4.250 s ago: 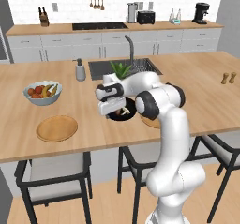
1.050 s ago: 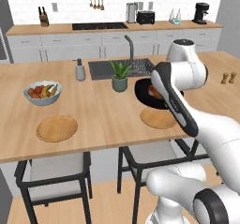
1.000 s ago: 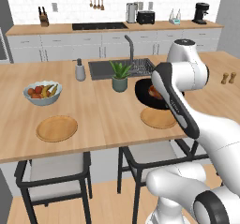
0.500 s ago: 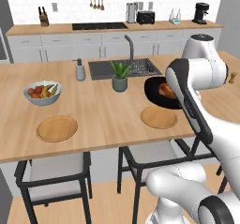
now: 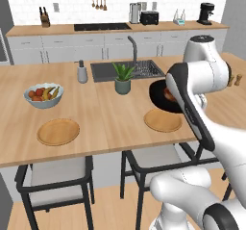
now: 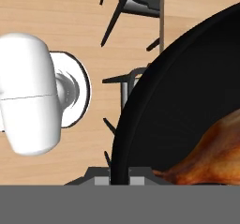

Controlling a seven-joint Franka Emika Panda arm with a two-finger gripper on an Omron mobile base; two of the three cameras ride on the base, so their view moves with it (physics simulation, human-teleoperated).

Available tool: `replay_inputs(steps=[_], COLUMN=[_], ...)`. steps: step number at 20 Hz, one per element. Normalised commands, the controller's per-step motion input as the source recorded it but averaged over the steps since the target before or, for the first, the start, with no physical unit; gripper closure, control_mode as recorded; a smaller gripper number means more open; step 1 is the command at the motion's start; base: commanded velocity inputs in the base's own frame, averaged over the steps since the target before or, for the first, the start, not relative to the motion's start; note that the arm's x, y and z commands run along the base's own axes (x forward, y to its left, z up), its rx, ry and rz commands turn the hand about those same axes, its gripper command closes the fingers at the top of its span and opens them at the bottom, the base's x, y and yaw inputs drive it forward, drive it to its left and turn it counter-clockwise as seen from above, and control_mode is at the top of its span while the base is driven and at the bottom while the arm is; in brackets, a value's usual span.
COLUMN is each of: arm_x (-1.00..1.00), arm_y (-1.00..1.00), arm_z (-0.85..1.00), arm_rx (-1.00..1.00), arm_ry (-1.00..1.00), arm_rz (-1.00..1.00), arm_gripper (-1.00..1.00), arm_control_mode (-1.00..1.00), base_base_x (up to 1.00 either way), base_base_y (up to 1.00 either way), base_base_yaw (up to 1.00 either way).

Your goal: Pick the chicken drumstick and mushroom from their plates and place them in the bowl. Then put the bowl in the fridge.

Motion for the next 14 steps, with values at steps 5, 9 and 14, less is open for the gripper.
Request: replay_inputs(steps=[5, 9, 14], arm_x=[0.00, 0.00, 0.00], arm_y=[-0.16, -0.11, 0.00], arm_z=[0.00, 0.00, 0.00], arm_rx=[0.02, 0.02, 0.00], arm_ry=[0.00, 0.00, 0.00], arm_rz=[0.00, 0.00, 0.00], arm_gripper=[1.00, 1.00, 1.00], arm_control_mode=[-1.00, -1.00, -1.00], base_base_x=[0.00, 0.00, 0.00], base_base_y=[0.00, 0.00, 0.00], base_base_yaw=[0.00, 0.00, 0.00])
